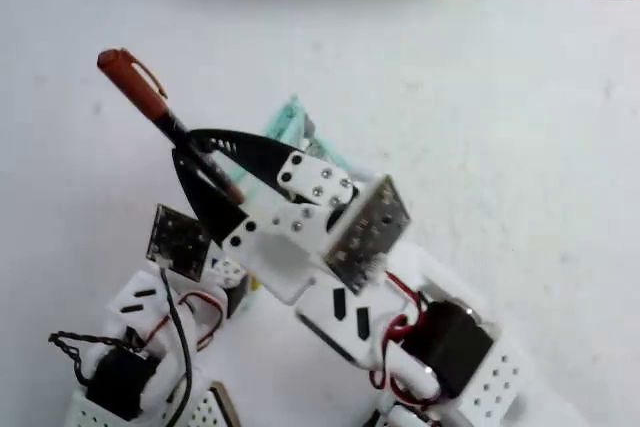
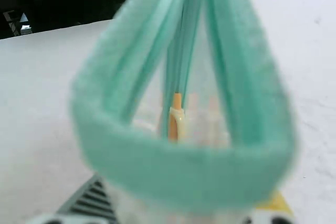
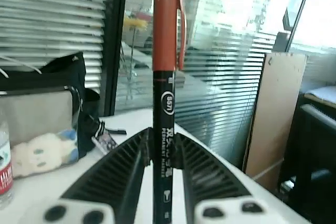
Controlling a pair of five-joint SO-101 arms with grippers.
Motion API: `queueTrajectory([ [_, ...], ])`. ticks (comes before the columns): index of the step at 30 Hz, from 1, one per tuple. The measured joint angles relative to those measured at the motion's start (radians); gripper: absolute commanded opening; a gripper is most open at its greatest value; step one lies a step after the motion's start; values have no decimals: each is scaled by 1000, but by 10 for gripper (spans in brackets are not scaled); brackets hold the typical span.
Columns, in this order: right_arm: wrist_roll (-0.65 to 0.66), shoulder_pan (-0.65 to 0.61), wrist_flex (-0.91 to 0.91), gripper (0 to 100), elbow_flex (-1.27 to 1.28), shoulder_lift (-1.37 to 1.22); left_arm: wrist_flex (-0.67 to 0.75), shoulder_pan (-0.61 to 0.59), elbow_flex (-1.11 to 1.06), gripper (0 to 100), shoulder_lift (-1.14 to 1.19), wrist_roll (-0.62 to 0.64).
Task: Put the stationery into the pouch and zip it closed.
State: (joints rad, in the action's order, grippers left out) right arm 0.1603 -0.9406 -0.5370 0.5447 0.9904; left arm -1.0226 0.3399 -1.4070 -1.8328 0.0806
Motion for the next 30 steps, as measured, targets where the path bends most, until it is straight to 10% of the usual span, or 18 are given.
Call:
queueTrajectory([
  [25,0,81,127,22,319,97,-8,-37,0,208,0,-6],
  [30,0,84,34,175,319,195,-8,-43,0,208,0,-6],
])
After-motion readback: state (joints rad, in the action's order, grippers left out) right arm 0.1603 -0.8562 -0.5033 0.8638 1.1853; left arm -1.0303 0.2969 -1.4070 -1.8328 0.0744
